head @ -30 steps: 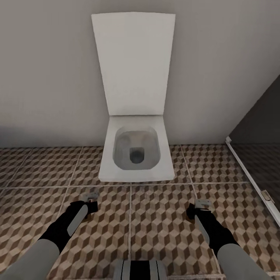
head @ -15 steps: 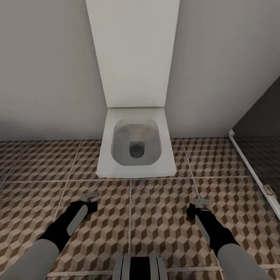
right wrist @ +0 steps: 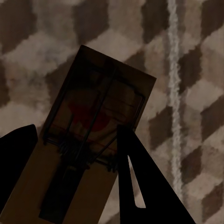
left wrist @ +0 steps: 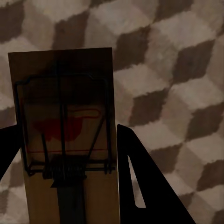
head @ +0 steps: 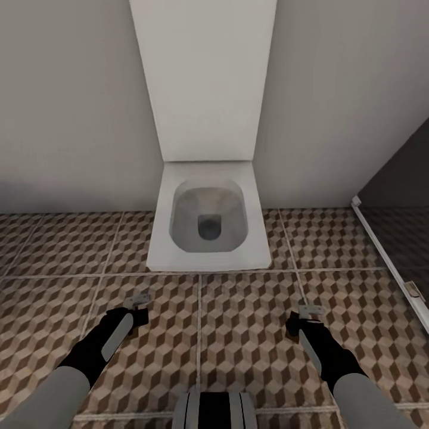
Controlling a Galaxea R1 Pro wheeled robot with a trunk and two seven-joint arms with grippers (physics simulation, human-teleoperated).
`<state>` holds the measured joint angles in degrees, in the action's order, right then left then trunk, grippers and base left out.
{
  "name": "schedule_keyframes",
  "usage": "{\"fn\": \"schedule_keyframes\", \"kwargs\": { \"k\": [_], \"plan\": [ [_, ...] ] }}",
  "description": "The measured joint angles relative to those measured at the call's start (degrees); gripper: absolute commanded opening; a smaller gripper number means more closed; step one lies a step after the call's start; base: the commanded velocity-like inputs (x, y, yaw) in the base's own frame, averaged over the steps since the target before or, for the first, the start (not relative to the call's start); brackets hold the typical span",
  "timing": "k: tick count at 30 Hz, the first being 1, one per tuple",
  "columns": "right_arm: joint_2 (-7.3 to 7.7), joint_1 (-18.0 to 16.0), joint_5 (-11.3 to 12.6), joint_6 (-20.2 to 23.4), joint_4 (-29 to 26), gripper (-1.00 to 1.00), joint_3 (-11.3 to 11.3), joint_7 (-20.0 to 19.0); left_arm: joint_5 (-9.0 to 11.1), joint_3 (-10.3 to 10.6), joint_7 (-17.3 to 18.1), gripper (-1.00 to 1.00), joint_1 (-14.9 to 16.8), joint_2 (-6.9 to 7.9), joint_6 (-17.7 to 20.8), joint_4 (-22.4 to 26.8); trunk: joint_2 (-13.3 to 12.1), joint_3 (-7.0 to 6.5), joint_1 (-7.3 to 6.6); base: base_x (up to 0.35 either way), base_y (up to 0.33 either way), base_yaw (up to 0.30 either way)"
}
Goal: Take the four mousetraps from the cabinet in the bathroom and place them on the bathroom floor. Make sure all four end up on the same floor surface, and ensure that at least two of them are either under or directly next to the same bathroom sink.
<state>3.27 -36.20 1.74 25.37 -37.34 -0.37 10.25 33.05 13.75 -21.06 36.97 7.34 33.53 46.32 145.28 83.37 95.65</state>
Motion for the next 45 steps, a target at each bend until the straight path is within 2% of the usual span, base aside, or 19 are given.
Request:
{"fn": "schedule_keyframes", "kwargs": {
  "k": [24, 45],
  "plan": [
    [0.13, 0.0, 0.0, 0.0, 0.0, -1.00, 0.0, 0.0, -0.3, -0.1, 0.0, -1.00, 0.0, 0.71, 0.2, -0.1, 0.0, 0.00, -0.02, 0.303, 0.000, 0.000],
    [0.16, 0.0, 0.0, 0.0, 0.0, -1.00, -0.1, 0.0, -0.3, -0.3, 0.0, -1.00, 0.0, 2.30, 0.1, -0.1, 0.0, 0.00, 0.00, 0.087, 0.000, 0.000]
  ]
}}
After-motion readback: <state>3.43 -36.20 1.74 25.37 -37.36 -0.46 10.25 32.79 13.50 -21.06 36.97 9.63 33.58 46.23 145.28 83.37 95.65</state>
